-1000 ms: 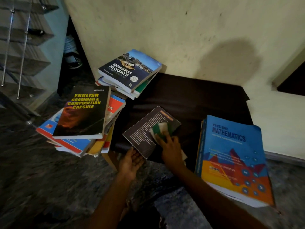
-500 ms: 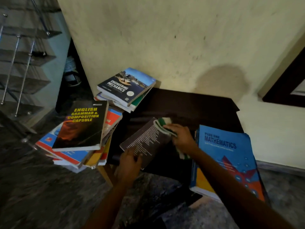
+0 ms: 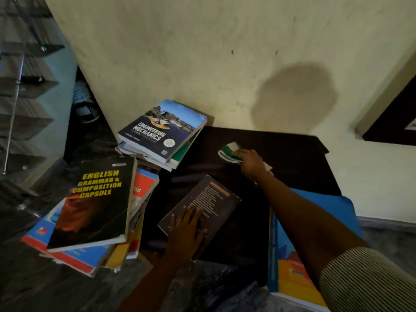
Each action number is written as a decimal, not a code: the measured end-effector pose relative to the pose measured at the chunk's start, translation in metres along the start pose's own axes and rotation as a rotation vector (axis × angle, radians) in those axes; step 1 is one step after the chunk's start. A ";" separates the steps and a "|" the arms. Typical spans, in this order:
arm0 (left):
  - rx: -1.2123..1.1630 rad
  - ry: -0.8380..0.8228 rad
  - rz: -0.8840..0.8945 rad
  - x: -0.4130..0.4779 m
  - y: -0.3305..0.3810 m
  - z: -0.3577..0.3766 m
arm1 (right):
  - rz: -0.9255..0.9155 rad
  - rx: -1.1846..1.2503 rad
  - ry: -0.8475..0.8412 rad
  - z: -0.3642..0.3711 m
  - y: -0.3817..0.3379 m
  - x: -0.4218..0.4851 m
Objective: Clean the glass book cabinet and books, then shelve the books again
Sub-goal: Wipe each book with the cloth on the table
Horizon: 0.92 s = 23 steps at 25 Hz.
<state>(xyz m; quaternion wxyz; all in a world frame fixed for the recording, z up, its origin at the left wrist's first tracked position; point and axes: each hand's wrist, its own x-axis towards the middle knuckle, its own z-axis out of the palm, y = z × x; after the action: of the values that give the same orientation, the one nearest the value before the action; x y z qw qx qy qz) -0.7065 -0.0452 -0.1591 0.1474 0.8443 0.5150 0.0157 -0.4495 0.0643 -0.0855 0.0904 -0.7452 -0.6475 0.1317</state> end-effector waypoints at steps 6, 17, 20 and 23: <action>-0.080 0.054 0.001 -0.004 -0.006 0.009 | 0.277 0.556 0.134 0.040 -0.026 -0.056; -0.497 0.026 -0.076 0.007 -0.002 -0.005 | 0.585 0.763 -0.063 0.066 -0.074 -0.114; -0.727 0.032 -0.066 0.012 0.028 -0.016 | 0.403 0.586 -0.232 0.022 -0.063 -0.131; -1.061 -0.160 -0.059 0.011 0.075 -0.022 | 0.384 0.570 -0.152 -0.012 -0.038 -0.183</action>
<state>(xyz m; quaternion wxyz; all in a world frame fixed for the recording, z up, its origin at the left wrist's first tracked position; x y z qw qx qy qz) -0.6403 -0.0626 -0.1194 0.5930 0.6375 0.4471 0.2052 -0.5048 -0.1107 -0.0484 0.2197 -0.7861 -0.4379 0.3769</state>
